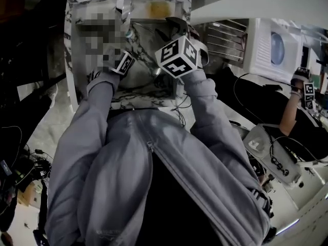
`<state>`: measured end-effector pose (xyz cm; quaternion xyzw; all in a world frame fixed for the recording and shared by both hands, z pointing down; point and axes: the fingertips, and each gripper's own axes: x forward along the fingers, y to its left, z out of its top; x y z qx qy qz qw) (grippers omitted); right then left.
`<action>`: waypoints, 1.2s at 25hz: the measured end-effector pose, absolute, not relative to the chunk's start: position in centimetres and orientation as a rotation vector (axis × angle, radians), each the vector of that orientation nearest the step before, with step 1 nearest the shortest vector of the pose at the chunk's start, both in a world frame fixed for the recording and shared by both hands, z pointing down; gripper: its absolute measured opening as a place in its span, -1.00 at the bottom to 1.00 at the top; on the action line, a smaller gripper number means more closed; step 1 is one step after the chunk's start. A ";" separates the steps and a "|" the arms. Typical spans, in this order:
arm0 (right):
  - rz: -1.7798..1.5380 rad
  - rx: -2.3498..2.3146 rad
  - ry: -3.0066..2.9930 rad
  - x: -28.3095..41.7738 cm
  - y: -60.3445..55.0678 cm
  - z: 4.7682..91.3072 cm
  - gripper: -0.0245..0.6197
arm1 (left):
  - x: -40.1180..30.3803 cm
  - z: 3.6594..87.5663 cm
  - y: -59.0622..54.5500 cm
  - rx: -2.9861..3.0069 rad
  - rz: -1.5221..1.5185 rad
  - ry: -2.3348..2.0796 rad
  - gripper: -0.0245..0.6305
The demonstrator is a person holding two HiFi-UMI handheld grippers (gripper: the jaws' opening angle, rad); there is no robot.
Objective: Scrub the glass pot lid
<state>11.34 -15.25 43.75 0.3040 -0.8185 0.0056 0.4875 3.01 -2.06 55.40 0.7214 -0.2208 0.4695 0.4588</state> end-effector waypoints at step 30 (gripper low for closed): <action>-0.261 0.557 -1.857 9.7 -17.4 48.0 -0.79 | 3.1 58.1 -3.0 1.778 1.006 -0.588 -0.35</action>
